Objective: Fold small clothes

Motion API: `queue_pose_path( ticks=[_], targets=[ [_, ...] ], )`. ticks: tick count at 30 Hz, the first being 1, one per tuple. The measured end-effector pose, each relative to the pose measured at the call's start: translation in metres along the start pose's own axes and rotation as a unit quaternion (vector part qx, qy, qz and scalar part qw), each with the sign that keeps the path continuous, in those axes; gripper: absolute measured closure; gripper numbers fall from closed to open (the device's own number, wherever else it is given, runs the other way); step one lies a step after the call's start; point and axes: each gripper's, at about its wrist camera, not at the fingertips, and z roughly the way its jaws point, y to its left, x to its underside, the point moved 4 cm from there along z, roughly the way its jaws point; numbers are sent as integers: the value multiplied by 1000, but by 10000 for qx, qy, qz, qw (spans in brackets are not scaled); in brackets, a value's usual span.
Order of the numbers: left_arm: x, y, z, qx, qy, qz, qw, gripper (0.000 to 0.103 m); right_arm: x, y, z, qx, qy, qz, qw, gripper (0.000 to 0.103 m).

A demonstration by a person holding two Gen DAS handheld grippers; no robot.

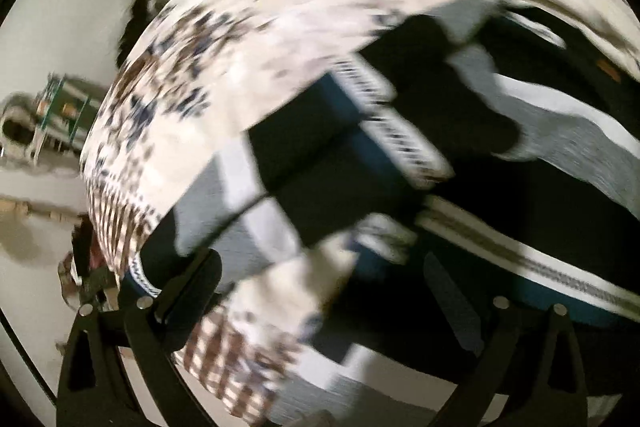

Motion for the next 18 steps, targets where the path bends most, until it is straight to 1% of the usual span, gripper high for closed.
queue_pose_path(
  ticks=[2,3,4,6,8,9,10,11,12,13,14,15,16,17,18],
  targets=[
    [0,18,5,-16,14,-184,9998,0,6,85,27,1,150,-755,9970,91],
    [-1,27,8,-25,24,-265,9996,0,10,109,31,-18,146,-951,9954,91],
    [-1,35,12,-34,49,-327,9994,0,16,144,33,-73,131,-1227,9923,91],
    [-1,48,20,-19,109,-414,9991,0,26,194,37,-165,157,-1565,9874,91],
    [-1,59,28,9,186,-497,9986,0,40,228,45,-186,264,-1808,9830,91],
    [-2,66,31,23,209,-533,9984,0,46,242,55,-145,380,-1973,9795,91],
    [-2,71,34,36,219,-562,9982,0,51,251,64,-84,496,-2105,9763,91],
    [-2,75,35,45,222,-588,9980,0,62,260,78,43,740,-2291,9706,91],
    [-3,82,37,62,231,-629,9977,0,64,258,87,77,902,-2336,9681,90],
    [-3,90,39,86,247,-682,9973,0,70,255,97,70,1148,-2300,9664,89],
    [-3,97,39,116,260,-734,9969,0,74,250,100,-101,1371,-2136,9672,86],
    [-3,105,39,155,283,-798,9963,0,75,245,101,-281,1492,-1978,9684,78],
    [-1,115,39,192,322,-878,9954,0,75,235,96,-570,1626,-1720,9699,66],
    [1,127,40,257,388,-978,9941,0,75,223,90,-752,1687,-1482,9716,59],
    [5,138,41,371,484,-1085,9922,0,74,212,85,-831,1697,-1328,9730,49]
  ],
)
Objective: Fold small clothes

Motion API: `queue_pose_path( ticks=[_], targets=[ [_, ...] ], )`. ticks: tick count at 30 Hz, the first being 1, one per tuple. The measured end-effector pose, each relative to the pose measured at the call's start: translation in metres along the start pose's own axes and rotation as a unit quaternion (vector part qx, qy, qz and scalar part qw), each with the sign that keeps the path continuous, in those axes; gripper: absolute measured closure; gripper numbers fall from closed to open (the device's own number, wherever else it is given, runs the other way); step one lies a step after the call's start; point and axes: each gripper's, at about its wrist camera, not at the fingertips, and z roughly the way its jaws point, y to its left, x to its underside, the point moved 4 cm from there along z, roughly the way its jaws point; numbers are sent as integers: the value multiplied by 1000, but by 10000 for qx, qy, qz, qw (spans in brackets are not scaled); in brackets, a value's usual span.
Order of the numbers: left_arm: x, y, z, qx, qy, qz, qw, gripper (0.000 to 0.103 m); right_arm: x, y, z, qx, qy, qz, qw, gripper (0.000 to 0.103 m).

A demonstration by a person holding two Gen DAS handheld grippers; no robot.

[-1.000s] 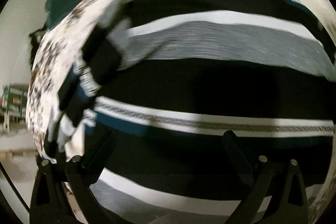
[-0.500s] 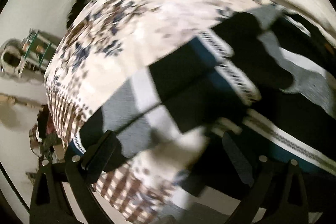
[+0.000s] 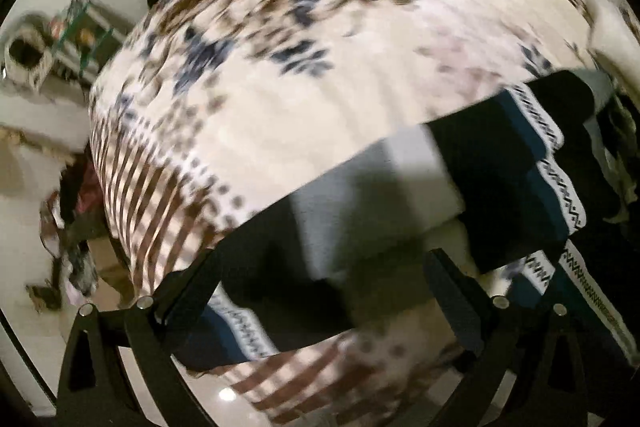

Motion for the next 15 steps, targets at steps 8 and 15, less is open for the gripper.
queue_pose_path(
  ticks=[8,15],
  targets=[
    [29,111,14,746,633,-1146,9886,0,36,-82,-44,-34,-98,1007,9949,43],
    [46,132,51,475,775,-945,9914,1,54,-83,-19,121,155,1085,9939,43]
  ],
)
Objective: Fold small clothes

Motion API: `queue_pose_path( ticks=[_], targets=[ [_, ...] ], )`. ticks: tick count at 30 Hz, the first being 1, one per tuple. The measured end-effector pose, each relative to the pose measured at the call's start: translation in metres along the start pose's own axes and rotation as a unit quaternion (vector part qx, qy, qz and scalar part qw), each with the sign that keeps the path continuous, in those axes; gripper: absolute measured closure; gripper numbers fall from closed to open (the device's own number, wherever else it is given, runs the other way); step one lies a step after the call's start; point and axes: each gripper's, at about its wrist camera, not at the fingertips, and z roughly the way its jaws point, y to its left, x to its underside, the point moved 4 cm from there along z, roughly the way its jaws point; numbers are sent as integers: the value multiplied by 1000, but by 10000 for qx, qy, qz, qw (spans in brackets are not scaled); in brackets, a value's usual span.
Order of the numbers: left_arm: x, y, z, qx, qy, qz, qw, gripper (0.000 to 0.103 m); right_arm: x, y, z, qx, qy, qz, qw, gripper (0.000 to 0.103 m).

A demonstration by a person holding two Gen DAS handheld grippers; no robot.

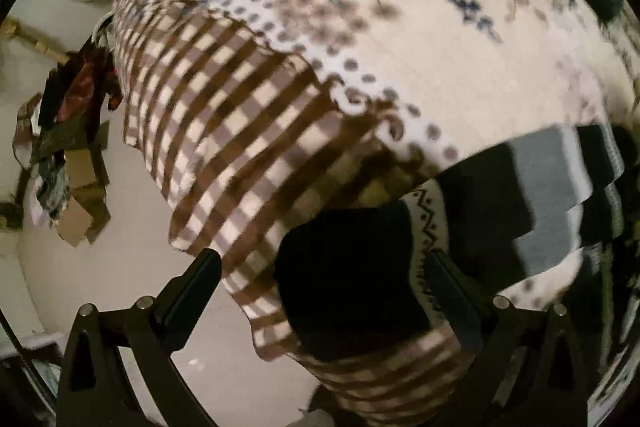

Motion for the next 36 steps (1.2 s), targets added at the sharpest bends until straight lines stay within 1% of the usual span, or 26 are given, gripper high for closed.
queue_pose_path(
  ticks=[4,6,7,8,9,10,12,13,15,17,18,20,22,23,24,26,27,28,29,30,31,32,33,34,35,36],
  targets=[
    [-7,-39,11,-210,-142,655,9975,1,6,10,8,133,76,-184,9997,43],
    [-18,-56,21,-578,-219,918,9939,1,6,16,11,243,105,-242,9994,43],
    [-27,-58,28,-719,-233,882,9932,0,6,17,12,265,119,-237,9993,43],
    [-36,-56,32,-800,-221,763,9936,0,6,18,13,286,134,-211,9993,43],
    [-50,-49,36,-817,-196,495,9952,0,6,18,13,295,135,-193,9993,43],
    [-67,-37,36,-811,-203,129,9964,0,5,18,13,303,136,-167,9993,43],
    [-92,-14,29,-849,-297,-478,9948,0,5,19,12,309,118,-134,9994,43],
    [-104,2,21,-774,-381,-828,9928,0,6,18,11,314,94,-140,9994,43],
    [-117,23,4,-519,-545,-1214,9898,0,7,20,9,335,72,-174,9993,43],
    [-113,35,-12,-341,-617,-1276,9893,0,10,19,9,339,93,-213,9992,43],
    [-106,38,-19,-211,-652,-1226,9901,0,13,17,9,340,121,-217,9991,43],
    [-79,41,-30,-64,-620,-1022,9928,0,18,15,7,289,180,-188,9992,43],
    [-48,48,-32,117,-407,-961,9945,0,24,10,6,285,223,-160,9992,43],
    [-39,52,-28,197,-301,-1025,9941,0,28,6,4,284,255,-133,9992,43],
    [-23,56,-22,319,-125,-1179,9924,0,30,4,3,285,271,-117,9992,43],
    [-2,60,-3,594,236,-1564,9856,0,36,-2,2,313,317,-87,9990,43],
    [9,60,10,870,437,-1867,9776,1,38,-4,1,333,336,-94,9988,43],
    [16,57,23,1243,607,-2150,9668,1,40,-6,2,359,356,-115,9987,43],
    [19,53,32,1535,717,-2320,9578,2,42,-7,3,407,382,-157,9983,43],
    [20,45,42,1899,791,-2455,9473,9,46,-10,5,444,396,-187,9981,43],
    [17,37,44,2149,702,-2429,9433,41,51,-11,6,504,414,-226,9976,43],
    [9,23,41,2069,568,-2133,9531,55,57,-10,8,536,416,-243,9974,43],
    [2,13,38,1803,494,-1818,9654,71,60,-11,9,570,422,-260,9971,43],
    [-8,4,29,1656,311,-1520,9739,91,62,-12,9,611,435,-261,9968,43],
    [-16,0,22,1714,177,-1438,9745,93,64,-13,10,644,450,-245,9966,43],
    [-24,-1,14,1783,13,-1461,9731,94,66,-15,10,643,465,-206,9966,43]
  ],
)
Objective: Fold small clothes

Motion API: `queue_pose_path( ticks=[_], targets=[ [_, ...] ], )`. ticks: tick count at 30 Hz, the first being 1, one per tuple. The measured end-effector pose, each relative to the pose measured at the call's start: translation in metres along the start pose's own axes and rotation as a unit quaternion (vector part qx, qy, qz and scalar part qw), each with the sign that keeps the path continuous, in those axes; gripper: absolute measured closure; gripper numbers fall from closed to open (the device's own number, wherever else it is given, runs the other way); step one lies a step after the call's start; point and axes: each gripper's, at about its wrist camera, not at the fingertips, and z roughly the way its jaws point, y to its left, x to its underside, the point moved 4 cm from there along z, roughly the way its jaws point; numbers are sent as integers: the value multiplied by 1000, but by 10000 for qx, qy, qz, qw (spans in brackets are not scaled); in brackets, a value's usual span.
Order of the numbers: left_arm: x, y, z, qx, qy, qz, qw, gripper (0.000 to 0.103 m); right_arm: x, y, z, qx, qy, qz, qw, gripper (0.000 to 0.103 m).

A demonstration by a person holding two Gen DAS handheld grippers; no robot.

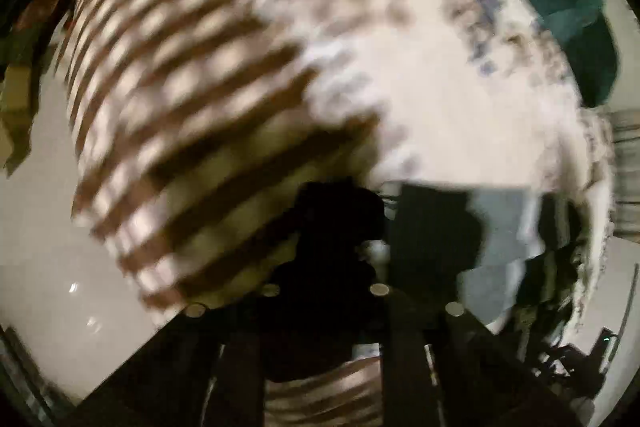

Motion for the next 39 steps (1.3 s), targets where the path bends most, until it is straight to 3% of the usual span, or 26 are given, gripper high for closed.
queue_pose_path(
  ticks=[5,9,11,13,16,22,26,28,30,32,33,35,36,39],
  targets=[
    [-74,-7,-59,313,-1175,-166,9924,94,9,0,-3,9,8,-46,10000,43],
    [-141,13,-69,316,-1618,-431,9854,92,8,11,-5,41,-40,-124,9999,43],
    [-154,26,-63,504,-1485,-688,9852,80,10,10,-6,3,-33,-92,10000,43],
    [-153,41,-57,954,-1332,-1056,9808,54,10,12,-8,-52,-33,-53,10000,43],
    [-129,45,-50,1405,-1142,-1371,9739,40,11,15,-11,-91,-78,-58,9999,43],
    [-61,37,-3,1714,-205,-1987,9647,39,12,12,-15,-95,-104,-41,9999,43],
    [-51,37,20,1908,-123,-2417,9513,39,12,18,-16,-82,-91,22,9999,43],
    [-62,37,31,1755,-264,-2464,9528,39,12,22,-15,-58,-106,22,9999,43],
    [-73,37,34,1564,-577,-2497,9539,42,5,29,-12,-1,-126,14,9999,43],
    [-88,26,26,1022,-954,-2152,9665,67,-6,42,-7,209,-222,-2,9995,43],
    [-96,16,22,759,-1053,-1843,9743,95,-14,39,-8,375,-297,-36,9988,43],
    [-105,-3,13,495,-1248,-1375,9814,96,-21,34,-15,1043,-562,-115,9929,39],
    [-109,-14,5,386,-1382,-1101,9835,97,-23,31,-19,1238,-674,-75,9900,30],
    [-115,-50,-14,139,-1611,-288,9864,97,-34,23,-22,1363,-792,173,9873,20]
  ],
)
